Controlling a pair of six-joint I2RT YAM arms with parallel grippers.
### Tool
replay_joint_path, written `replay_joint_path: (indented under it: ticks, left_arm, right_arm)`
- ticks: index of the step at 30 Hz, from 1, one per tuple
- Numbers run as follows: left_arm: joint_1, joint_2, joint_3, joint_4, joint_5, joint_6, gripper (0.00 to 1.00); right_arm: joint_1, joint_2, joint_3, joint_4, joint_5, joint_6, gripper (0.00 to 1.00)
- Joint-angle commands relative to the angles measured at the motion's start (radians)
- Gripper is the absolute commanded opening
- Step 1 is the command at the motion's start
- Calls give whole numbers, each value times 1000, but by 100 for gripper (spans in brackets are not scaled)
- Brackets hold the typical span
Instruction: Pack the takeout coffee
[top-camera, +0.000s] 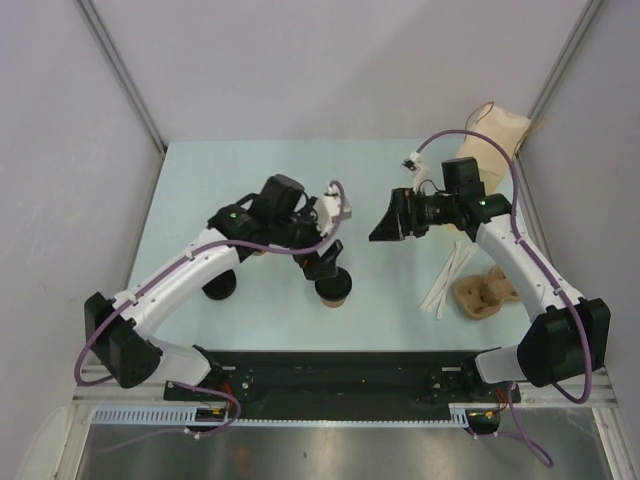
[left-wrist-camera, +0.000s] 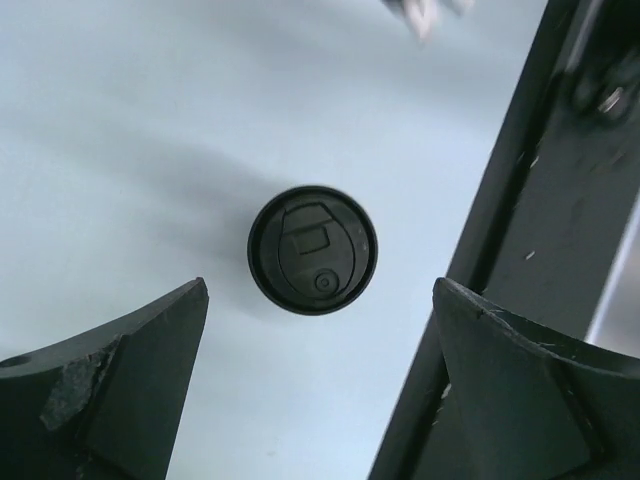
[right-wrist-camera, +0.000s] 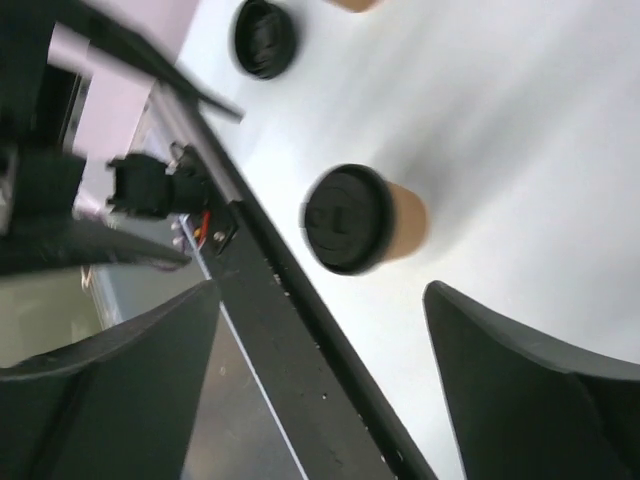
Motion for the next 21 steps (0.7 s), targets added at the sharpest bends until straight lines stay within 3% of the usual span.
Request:
replay_joint_path:
  ticks: [1,5,21]
  left_arm:
    - [-118,57,44,-70,-223,197,100]
    - [-154,153,75,-84,-244,179,100]
    - [-168,310,130,-98,-223,134,99]
  right_arm:
    - [-102,-24,30,-75,58,-26,93]
    - [-153,-43,30,-83,49,-26,98]
    - [-151,-21,26,-77,14,-17,100]
